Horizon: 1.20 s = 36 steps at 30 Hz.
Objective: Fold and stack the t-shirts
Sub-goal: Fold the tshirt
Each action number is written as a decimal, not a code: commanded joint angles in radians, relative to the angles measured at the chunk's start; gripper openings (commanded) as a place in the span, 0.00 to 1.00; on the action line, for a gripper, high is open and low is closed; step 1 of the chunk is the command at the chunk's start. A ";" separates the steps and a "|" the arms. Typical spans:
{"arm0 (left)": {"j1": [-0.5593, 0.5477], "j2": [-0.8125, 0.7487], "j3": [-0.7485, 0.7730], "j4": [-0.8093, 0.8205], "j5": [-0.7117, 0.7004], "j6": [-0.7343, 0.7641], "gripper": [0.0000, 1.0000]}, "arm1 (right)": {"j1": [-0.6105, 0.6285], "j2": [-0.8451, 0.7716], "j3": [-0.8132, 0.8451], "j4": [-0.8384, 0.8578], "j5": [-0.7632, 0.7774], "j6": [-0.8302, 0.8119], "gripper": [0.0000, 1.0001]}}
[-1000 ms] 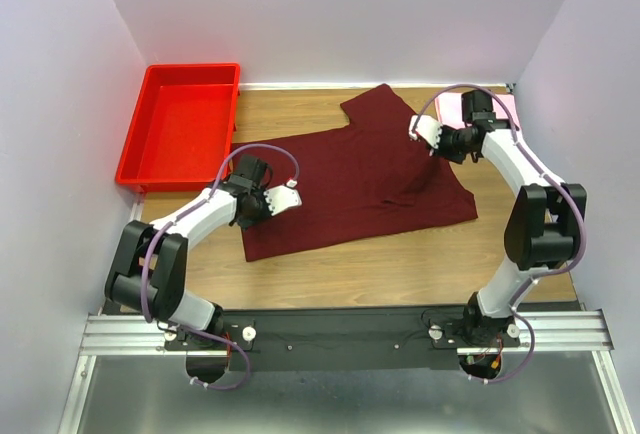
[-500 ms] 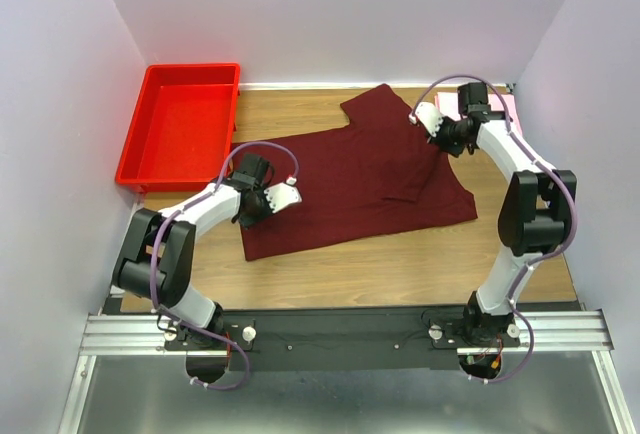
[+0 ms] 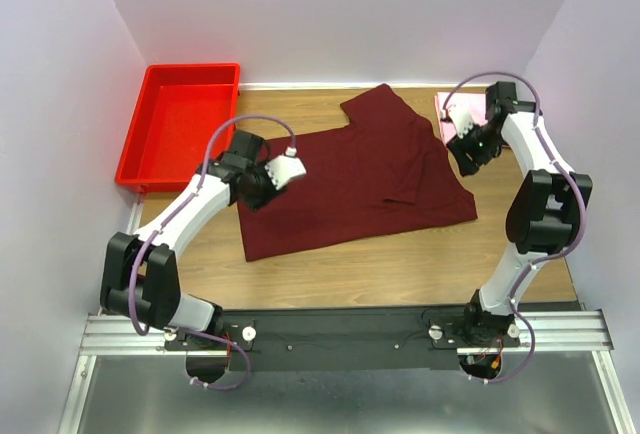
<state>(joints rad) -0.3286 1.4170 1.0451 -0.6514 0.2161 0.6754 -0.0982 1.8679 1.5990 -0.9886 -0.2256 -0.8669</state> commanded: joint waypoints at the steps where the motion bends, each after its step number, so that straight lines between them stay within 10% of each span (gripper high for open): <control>1: -0.076 0.026 -0.097 -0.048 0.062 -0.011 0.46 | 0.009 0.014 -0.101 -0.170 -0.035 0.031 0.59; 15: -0.093 0.201 -0.218 0.065 -0.133 0.044 0.27 | 0.005 0.111 -0.300 -0.018 0.149 0.137 0.42; 23: -0.060 0.133 -0.307 -0.020 -0.172 0.165 0.20 | 0.046 -0.114 -0.530 -0.139 0.137 0.054 0.31; 36: -0.107 0.000 0.090 -0.024 0.222 0.139 0.42 | 0.052 -0.254 -0.258 -0.164 -0.181 0.137 0.41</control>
<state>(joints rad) -0.4271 1.4109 1.1091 -0.6933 0.2981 0.8547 -0.0540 1.6661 1.3010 -1.1698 -0.2527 -0.7540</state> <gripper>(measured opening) 0.420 0.405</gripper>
